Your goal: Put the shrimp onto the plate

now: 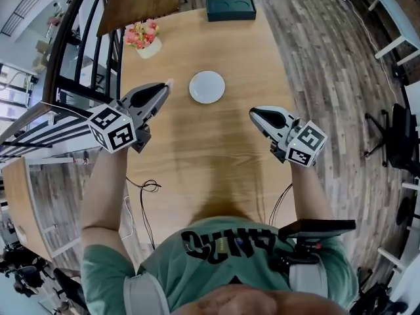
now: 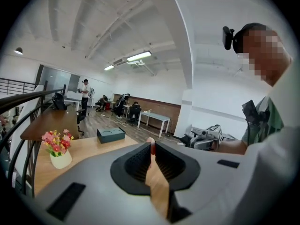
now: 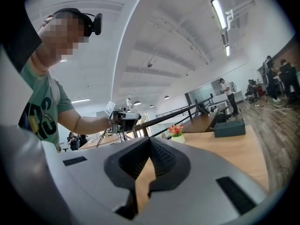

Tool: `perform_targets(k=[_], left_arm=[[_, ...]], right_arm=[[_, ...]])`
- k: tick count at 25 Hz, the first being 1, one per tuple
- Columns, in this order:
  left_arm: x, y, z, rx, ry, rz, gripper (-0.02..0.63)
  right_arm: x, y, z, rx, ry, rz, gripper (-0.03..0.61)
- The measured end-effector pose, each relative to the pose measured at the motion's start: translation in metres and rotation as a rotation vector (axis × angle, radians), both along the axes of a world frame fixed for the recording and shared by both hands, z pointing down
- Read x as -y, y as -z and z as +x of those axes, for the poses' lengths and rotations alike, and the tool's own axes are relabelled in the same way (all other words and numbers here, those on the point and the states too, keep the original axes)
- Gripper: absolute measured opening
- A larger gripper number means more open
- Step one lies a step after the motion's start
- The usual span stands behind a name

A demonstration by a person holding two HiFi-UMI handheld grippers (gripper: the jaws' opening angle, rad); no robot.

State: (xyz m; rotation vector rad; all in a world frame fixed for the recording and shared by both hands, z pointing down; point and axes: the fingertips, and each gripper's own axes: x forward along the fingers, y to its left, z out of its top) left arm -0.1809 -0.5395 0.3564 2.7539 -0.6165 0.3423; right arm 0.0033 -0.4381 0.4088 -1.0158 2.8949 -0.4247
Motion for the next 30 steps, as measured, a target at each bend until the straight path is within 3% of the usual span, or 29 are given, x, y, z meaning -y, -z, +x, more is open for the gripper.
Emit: perform_targets(k=[13,21,30], left_arm=[[0.083,-0.169,0.065,0.049,-0.060,-0.170,0.031],[0.116,-0.237,0.062,0.170,-0.061,-0.206,0.031],[0.121,-0.282,0.084,0.267,-0.106,-0.217,0.031]], right_arm=[[0.083,-0.097,-0.001,-0.018,0.015,-0.034,0.008],[0.103,-0.140,-0.032,-0.022,0.049,-0.058,0.008],[0.119,-0.166,-0.036,-0.100,-0.024,-0.007,0.008]])
